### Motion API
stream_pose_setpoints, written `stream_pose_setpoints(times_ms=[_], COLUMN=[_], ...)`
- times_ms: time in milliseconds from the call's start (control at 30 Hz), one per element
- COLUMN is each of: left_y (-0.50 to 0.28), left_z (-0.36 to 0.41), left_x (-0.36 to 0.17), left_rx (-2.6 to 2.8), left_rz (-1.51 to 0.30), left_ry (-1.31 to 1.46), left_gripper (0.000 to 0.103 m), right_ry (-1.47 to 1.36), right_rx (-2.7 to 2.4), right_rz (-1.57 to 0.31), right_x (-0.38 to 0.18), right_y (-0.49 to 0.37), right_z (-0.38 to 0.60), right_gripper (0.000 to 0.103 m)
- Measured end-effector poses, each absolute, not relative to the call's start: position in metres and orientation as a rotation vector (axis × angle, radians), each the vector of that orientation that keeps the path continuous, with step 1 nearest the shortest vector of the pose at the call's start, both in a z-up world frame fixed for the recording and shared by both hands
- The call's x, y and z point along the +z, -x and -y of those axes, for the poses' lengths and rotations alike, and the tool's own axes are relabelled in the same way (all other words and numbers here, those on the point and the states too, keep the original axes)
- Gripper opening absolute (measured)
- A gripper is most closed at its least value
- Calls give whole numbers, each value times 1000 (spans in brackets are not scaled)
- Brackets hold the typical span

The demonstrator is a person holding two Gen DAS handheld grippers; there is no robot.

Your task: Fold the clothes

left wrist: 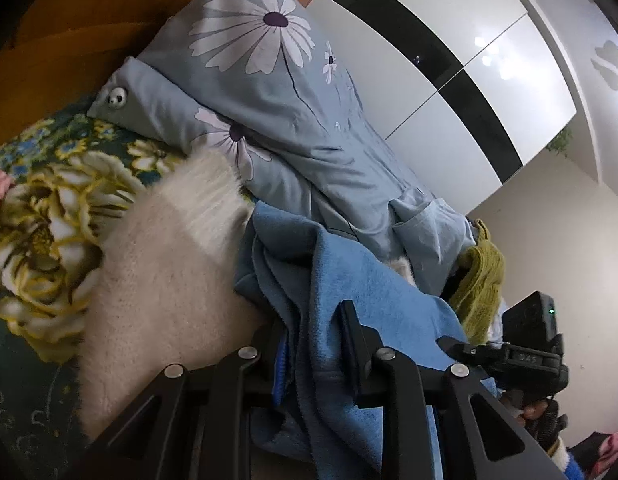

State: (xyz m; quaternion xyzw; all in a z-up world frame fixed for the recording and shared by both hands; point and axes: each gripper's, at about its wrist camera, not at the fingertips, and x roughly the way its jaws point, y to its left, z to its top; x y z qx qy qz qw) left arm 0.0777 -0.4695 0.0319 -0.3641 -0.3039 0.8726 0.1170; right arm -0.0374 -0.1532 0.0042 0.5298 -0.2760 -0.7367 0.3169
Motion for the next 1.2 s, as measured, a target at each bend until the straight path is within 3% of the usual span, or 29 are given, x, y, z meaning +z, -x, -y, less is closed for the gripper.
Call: stream_pose_setpoints(times_ms=[133, 233, 300, 400, 467, 567, 667, 800, 933, 1067, 1133, 1200], left_y=[-98, -131, -155, -192, -206, -208, -205, -195, -191, -190, -189, -189], left_z=[469, 477, 484, 495, 503, 513, 520, 528, 528, 529, 529, 530], left_x=[48, 52, 52, 51, 42, 13, -13, -38, -46, -44, -43, -40], left_rx=[2646, 2784, 2889, 3047, 3067, 2950, 2817, 2596, 2536, 2552, 2559, 2574], left_rz=[861, 898, 936, 993, 1058, 1213, 1369, 1591, 1662, 1655, 1652, 1638], left_ry=[984, 923, 886, 823, 815, 864, 869, 771, 747, 704, 682, 668], left_gripper=[30, 51, 57, 65, 65, 66, 68, 71, 72, 71, 60, 53], right_ry=[-1324, -1241, -1227, -1223, -1238, -1256, -1269, -1279, -1266, -1293, -1308, -1294], right_rx=[-1932, -1963, -2004, -2023, -1993, -1949, -1905, -1848, -1777, -1770, -1790, -1853], right_rz=[705, 693, 709, 755, 808, 886, 1000, 1147, 1269, 1247, 1225, 1177], right_x=[21, 31, 27, 14, -2, -26, -46, -65, -79, -78, -76, -69], right_y=[28, 13, 5, -6, -12, -22, -27, -27, -26, -23, -23, -28], right_z=[147, 128, 112, 93, 87, 77, 73, 74, 82, 102, 108, 110], right_gripper=[21, 28, 37, 41, 43, 60, 61, 74, 75, 74, 73, 59])
